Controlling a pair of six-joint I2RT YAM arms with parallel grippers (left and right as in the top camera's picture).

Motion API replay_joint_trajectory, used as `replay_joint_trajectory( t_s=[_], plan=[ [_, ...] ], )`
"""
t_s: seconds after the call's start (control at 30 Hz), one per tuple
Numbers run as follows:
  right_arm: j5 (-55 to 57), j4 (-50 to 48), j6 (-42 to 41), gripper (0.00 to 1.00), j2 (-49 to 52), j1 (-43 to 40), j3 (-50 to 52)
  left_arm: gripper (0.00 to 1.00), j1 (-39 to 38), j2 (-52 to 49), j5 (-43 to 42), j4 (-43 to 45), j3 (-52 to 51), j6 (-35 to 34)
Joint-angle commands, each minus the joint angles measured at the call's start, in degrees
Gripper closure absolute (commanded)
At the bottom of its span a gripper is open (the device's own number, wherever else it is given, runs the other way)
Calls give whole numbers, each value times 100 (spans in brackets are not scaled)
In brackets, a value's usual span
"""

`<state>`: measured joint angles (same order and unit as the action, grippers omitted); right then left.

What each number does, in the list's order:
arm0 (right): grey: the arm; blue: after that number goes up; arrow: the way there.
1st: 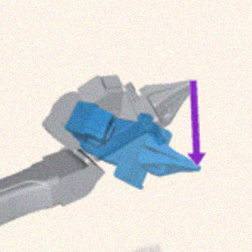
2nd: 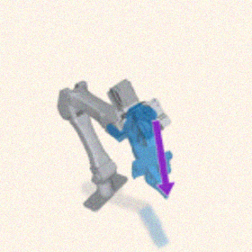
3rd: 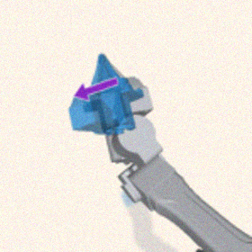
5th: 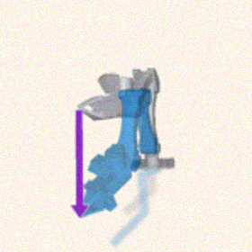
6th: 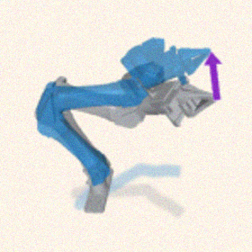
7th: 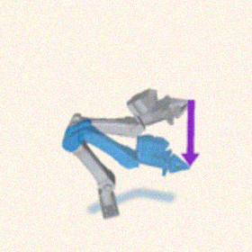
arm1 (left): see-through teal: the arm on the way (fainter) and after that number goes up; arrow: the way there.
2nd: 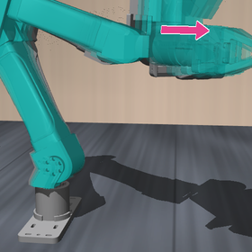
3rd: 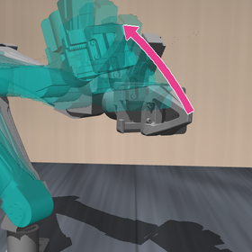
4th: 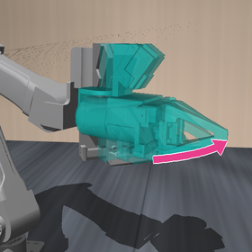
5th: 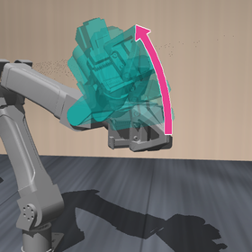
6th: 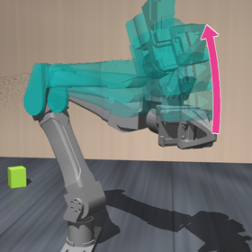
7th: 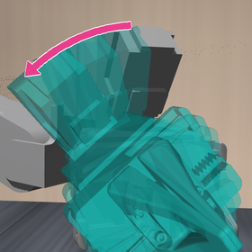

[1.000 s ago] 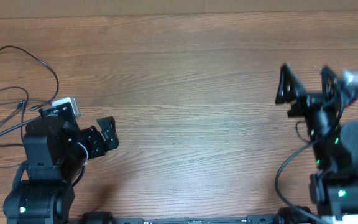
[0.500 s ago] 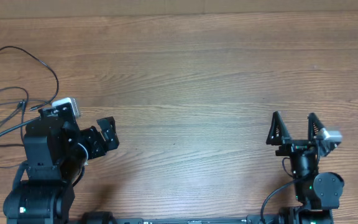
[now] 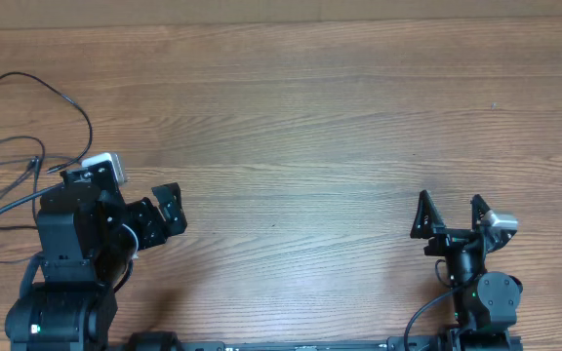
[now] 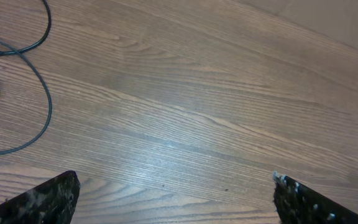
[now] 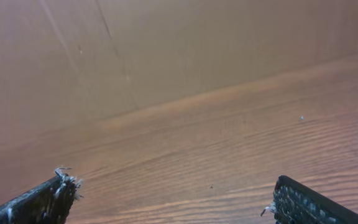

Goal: Untangle cables

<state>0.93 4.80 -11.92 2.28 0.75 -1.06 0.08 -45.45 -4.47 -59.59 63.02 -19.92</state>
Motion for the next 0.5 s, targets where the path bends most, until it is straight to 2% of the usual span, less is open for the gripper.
replay_joint_trajectory(
  t_s=[0.0, 0.47],
  plan=[
    [98, -11, 35, 0, -216, -2, 61, 0, -26, 9, 42, 15, -2, -44],
    [-11, -7, 11, 0, -212, -2, 61, 0, -26, 9, 42, 15, -2, -44]
  ],
)
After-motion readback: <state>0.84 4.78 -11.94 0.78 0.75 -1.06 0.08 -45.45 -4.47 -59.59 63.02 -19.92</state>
